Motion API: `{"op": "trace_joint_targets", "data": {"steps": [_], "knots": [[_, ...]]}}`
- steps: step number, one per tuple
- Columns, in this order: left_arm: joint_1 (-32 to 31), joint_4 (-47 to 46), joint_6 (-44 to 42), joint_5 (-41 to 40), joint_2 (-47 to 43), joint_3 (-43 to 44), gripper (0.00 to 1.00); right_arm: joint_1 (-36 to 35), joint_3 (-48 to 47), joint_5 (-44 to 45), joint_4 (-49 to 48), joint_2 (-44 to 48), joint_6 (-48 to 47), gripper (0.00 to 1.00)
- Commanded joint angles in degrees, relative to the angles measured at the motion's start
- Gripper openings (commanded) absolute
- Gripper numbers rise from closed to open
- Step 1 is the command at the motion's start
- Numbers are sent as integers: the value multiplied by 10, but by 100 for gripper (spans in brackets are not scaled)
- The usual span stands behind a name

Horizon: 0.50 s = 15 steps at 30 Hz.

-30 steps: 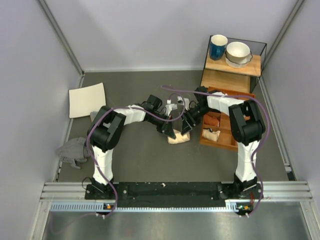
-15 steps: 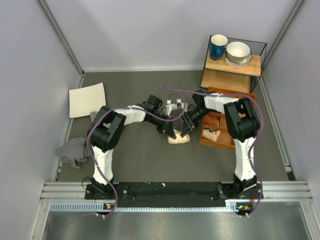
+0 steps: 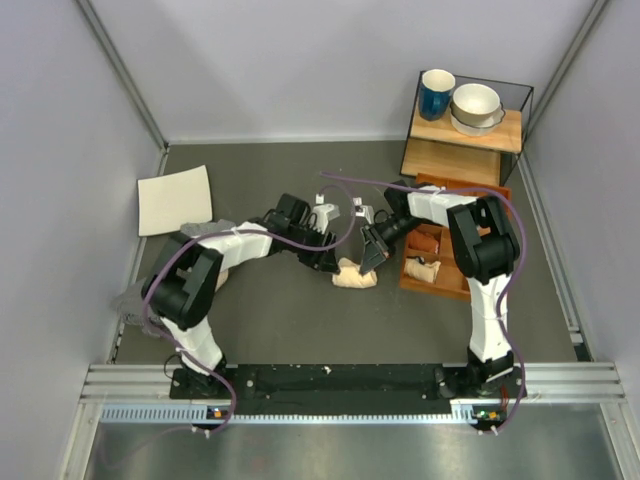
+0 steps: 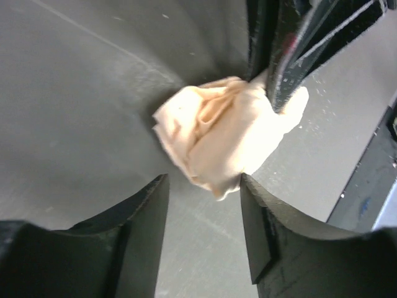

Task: Roll the underwear
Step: Roll the underwear to the center of the board, then pick up the underwear from the center of the board.

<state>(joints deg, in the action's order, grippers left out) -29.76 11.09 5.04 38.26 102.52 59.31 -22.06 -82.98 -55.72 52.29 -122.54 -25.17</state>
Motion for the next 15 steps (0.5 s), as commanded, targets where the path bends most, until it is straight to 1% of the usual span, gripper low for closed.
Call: {"op": "trace_joint_targets", "data": {"steps": [1,2,3,4,9,10,12,13,15], "knots": [[27,-3,-34,-79,-75,-10,58,-1,-6,-40,37,25,-44,0],[28,9,-39,-85,-83,-11,63,-2,-7,-49,42,33,-48,0],[29,15,-42,-86,-90,-12,73,-2,-9,-53,46,37,-55,0],[30,20,-43,-89,-106,-13,98,-1,-10,-55,47,41,-59,0],[31,75,-46,-129,-176,-10,98,7,-7,-68,62,83,-79,0],[31,85,-60,-138,-207,-9,98,12,-7,-66,62,91,-81,0],[31,112,-70,-155,-243,-5,98,22,-3,-61,65,120,-88,0],[31,120,-75,-175,-279,-3,99,25,-2,-55,66,129,-90,0],[33,144,-80,-201,-316,2,98,43,2,-53,66,152,-92,0]]}}
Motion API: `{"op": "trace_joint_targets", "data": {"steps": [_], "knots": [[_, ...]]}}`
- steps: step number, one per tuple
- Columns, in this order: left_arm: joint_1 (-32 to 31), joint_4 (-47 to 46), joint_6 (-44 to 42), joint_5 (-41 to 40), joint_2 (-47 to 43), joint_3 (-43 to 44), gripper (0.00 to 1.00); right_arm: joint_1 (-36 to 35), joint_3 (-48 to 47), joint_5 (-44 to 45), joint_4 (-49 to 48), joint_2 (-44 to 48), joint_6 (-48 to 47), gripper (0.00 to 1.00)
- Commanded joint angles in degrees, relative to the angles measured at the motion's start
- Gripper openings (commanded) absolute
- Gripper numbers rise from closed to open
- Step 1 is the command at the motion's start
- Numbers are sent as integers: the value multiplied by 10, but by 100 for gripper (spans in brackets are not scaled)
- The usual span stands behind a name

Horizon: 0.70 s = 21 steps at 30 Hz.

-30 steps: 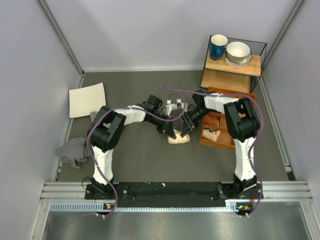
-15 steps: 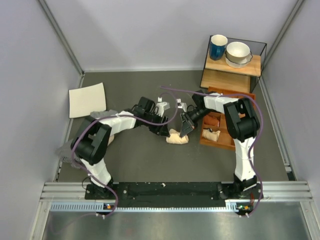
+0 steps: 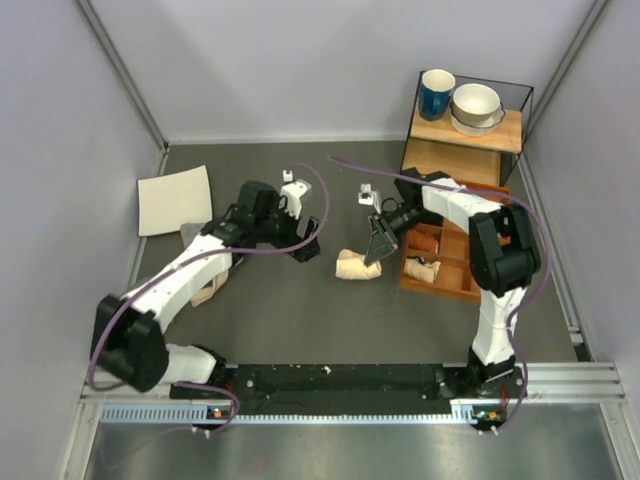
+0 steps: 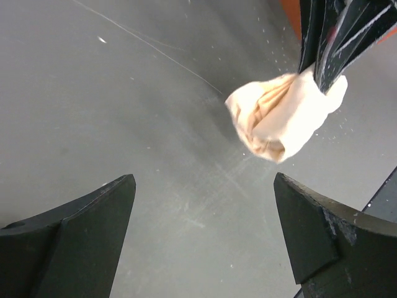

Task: Roll the underwear
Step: Pick up the underwear from the center of the board, then place the underwear in the storage box.

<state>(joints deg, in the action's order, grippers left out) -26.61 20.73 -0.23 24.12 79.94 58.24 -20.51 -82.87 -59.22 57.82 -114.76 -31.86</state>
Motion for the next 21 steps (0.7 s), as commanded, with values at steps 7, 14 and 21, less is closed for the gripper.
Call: {"op": "trace_joint_targets", "data": {"steps": [7,14,21], "knots": [[18,115,-62,-115,-244,-3,98,119,-26,45,34,146,-43,0],[18,72,-68,-73,-350,-163,99,225,-166,166,89,124,-76,0],[18,12,-68,-129,-394,-202,98,240,-336,264,90,18,-71,0]]}}
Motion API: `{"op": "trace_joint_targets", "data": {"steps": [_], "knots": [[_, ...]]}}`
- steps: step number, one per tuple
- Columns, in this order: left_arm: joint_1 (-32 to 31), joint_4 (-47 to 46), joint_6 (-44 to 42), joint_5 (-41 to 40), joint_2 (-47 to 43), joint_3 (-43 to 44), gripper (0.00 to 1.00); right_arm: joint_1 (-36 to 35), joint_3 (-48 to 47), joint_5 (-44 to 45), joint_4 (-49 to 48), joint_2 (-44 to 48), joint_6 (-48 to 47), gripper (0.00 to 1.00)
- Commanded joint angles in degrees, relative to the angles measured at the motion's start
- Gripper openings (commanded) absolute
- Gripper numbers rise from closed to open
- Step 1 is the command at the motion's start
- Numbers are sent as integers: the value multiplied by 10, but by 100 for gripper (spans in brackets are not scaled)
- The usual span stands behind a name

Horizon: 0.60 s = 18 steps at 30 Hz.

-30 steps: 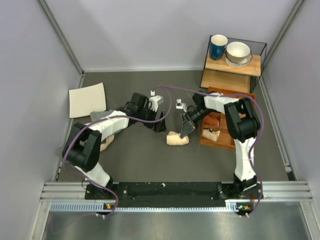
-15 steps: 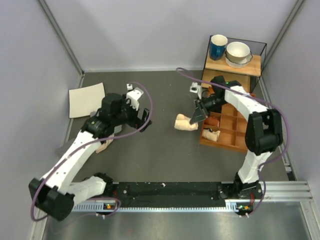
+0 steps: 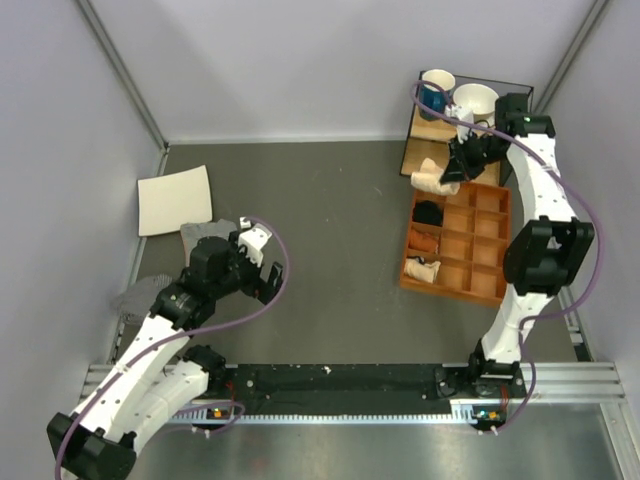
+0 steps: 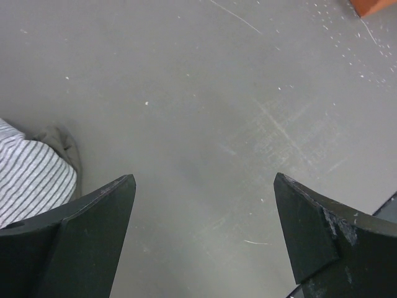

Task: Roll the underwear
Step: Place the underwear in the storage box.

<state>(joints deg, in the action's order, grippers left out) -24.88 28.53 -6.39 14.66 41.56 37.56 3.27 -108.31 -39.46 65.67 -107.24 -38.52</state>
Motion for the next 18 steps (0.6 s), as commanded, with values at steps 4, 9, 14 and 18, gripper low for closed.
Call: {"op": "trace_joint_targets", "data": {"steps": [4,9,14,18], "knots": [[1,-64,-6,-44,2,7,99,4,-136,98,10,-123,8,0],[1,-60,-6,-55,19,9,99,3,-168,113,1,-170,22,0],[1,-59,-7,-62,25,10,99,3,-190,117,-24,-209,52,0],[1,-59,-9,-62,27,9,99,3,-199,119,-45,-234,69,0]]}}
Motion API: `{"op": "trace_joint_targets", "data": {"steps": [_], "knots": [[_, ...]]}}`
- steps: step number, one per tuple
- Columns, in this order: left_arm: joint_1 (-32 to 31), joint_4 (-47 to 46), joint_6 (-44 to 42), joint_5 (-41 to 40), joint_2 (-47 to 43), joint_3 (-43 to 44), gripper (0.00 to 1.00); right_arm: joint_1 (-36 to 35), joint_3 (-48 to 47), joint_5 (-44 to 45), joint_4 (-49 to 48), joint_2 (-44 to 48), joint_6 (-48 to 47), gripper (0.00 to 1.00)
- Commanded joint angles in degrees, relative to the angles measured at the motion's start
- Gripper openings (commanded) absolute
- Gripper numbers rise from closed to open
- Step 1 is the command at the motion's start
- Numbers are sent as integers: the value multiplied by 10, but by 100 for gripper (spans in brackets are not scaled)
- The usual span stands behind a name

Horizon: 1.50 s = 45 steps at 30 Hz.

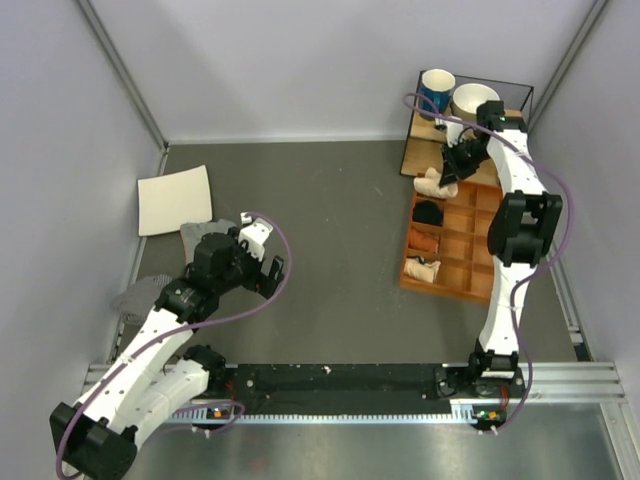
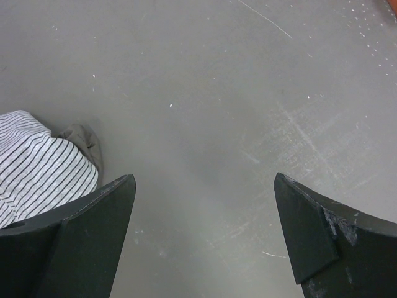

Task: Roll the underwear
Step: Place the underwear in the storage box.

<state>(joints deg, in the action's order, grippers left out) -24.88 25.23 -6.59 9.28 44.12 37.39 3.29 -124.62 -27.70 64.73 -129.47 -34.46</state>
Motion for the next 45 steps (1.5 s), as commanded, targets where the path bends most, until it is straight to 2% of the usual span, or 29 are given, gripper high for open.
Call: {"op": "trace_joint_targets", "data": {"steps": [1,14,26,37,45], "knots": [[1,-26,-7,-8,4,13,99,3,-37,-1,-38,-16,30,0],[1,-26,-9,-5,16,14,99,-18,-20,18,-54,-68,40,0],[1,-27,-10,-1,22,15,99,-65,72,122,-105,-69,7,0],[1,-26,-11,1,21,14,99,-83,118,193,-107,-62,-23,0],[1,-26,-10,7,18,14,99,-82,147,185,-109,-14,-38,14]]}}
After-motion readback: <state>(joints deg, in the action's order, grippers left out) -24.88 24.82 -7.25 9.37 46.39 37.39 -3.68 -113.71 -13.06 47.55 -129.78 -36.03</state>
